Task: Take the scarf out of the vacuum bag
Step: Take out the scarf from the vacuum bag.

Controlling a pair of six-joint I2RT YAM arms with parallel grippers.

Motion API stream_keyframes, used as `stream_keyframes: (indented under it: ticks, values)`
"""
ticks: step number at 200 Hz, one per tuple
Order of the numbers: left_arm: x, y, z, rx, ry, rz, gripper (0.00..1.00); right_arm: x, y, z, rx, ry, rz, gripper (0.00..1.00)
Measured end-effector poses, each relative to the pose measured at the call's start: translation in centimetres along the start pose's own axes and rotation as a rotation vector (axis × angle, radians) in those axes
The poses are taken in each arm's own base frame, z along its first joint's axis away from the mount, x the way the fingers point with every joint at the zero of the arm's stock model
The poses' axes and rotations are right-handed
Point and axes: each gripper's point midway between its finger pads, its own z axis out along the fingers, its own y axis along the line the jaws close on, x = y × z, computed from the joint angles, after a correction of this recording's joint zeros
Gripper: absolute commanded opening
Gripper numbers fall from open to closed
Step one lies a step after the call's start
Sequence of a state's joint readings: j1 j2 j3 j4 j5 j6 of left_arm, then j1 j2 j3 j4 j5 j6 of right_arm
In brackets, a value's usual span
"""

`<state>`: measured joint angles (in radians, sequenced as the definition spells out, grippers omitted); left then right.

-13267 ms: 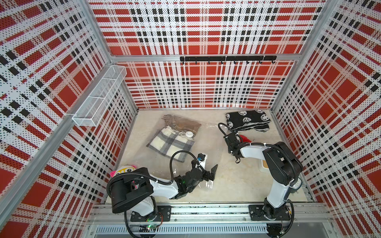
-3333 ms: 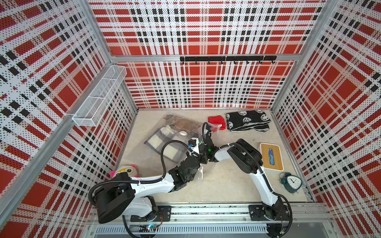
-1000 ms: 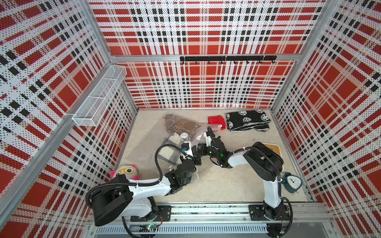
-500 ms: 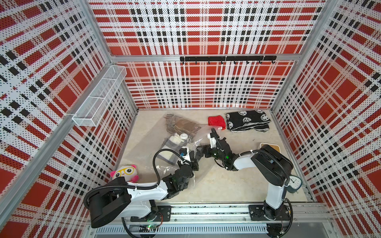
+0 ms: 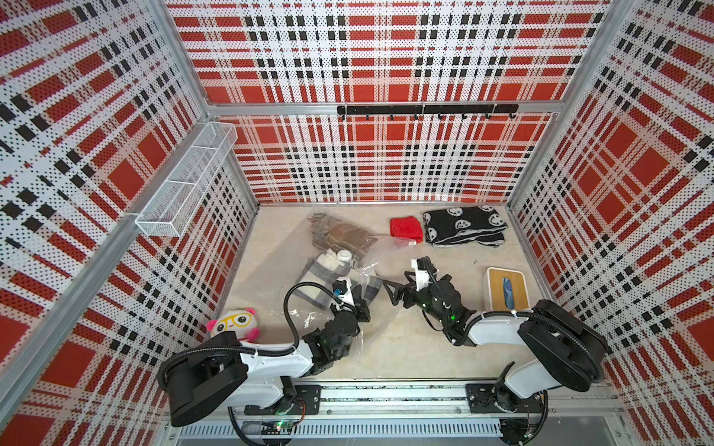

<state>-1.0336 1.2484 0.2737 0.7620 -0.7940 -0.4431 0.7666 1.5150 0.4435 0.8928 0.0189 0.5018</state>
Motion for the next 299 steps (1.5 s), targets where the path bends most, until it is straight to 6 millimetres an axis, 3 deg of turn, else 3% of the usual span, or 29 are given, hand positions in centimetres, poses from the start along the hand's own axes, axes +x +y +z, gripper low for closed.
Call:
stream_keyframes:
  ticks: [53, 118, 184, 201, 214, 224, 242, 252, 258, 299]
  values:
    - [0.6, -0.1, 0.1, 0.001, 0.009, 0.009, 0.0, 1.1, 0.4, 1.4, -0.007, 0.07, -0.016, 1.0]
    - [0.6, -0.7, -0.1, 0.005, 0.005, 0.011, 0.0, 7.1, 3.1, 4.0, -0.049, 0.24, 0.014, 0.96]
    - [0.8, -0.6, 0.1, -0.004, 0.008, 0.019, 0.0, 9.6, 3.4, 7.0, -0.067, 0.311, 0.127, 0.92]
    - [0.9, -0.5, 0.1, -0.005, 0.01, 0.022, 0.0, 10.2, 3.5, 7.5, -0.071, 0.325, 0.151, 0.81]
    - [0.9, -0.5, 0.1, -0.005, 0.011, 0.022, 0.0, 10.4, 3.7, 7.8, -0.085, 0.328, 0.164, 0.65]
    - [1.0, -0.6, 0.1, -0.005, 0.011, 0.022, 0.0, 10.6, 3.9, 8.0, -0.1, 0.329, 0.175, 0.58]
    - [1.2, -0.6, 0.2, -0.007, 0.014, 0.025, 0.0, 10.8, 4.2, 8.6, -0.12, 0.333, 0.192, 0.33]
    - [1.4, -0.6, 0.3, -0.008, 0.016, 0.027, 0.0, 10.8, 4.4, 8.8, -0.131, 0.329, 0.191, 0.11]
    - [1.5, -0.6, 0.4, -0.009, 0.018, 0.028, 0.0, 10.7, 4.5, 8.9, -0.136, 0.326, 0.19, 0.03]
    - [1.6, -0.5, 0.5, -0.012, 0.019, 0.026, 0.0, 10.4, 3.9, 8.4, -0.133, 0.315, 0.192, 0.0]
